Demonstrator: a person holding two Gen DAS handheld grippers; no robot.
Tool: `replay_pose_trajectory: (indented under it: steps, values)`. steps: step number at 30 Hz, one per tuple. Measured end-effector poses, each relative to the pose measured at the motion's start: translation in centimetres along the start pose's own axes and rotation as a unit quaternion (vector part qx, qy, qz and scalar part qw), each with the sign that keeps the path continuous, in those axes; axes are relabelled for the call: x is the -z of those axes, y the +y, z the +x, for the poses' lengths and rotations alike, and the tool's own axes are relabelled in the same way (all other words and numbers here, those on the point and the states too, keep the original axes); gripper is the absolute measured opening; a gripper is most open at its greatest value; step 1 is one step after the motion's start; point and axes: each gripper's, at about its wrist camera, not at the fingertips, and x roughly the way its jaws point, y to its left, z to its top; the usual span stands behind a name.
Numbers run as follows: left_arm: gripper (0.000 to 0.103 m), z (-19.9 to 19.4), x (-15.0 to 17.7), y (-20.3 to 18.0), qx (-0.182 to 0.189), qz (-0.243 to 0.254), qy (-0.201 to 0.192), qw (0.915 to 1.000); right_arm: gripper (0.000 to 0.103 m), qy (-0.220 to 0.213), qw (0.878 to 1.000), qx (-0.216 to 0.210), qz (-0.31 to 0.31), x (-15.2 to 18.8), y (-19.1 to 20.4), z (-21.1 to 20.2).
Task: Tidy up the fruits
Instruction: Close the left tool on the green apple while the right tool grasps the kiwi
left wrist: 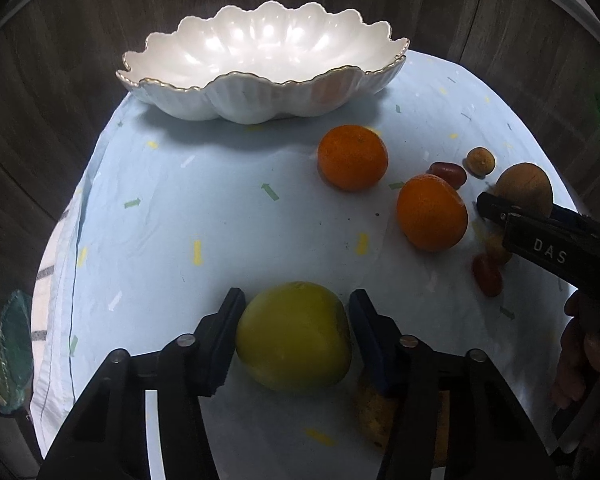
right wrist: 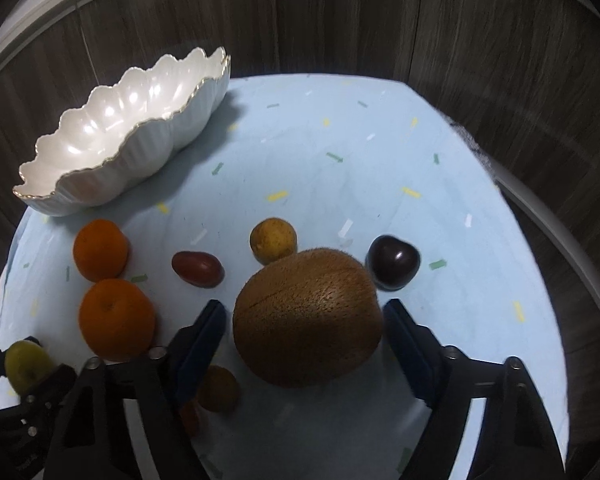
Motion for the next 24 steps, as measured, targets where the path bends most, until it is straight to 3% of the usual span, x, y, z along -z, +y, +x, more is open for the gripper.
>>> replay_pose_trajectory:
  steps: [2, 24]
  values:
    - [0.048, 0.0, -0.1, 0.1, 0.000, -0.001, -0.003, 1.0000, 0.066, -0.003, 1.000, 0.001, -0.001, 0.1, 0.0, 0.0]
    - [0.047, -4.1, -0.8, 1.2, 0.000, -0.010, -0.040, 0.9991, 0.064, -0.030, 0.999, -0.020, -0.007, -0.1, 0.9, -4.3]
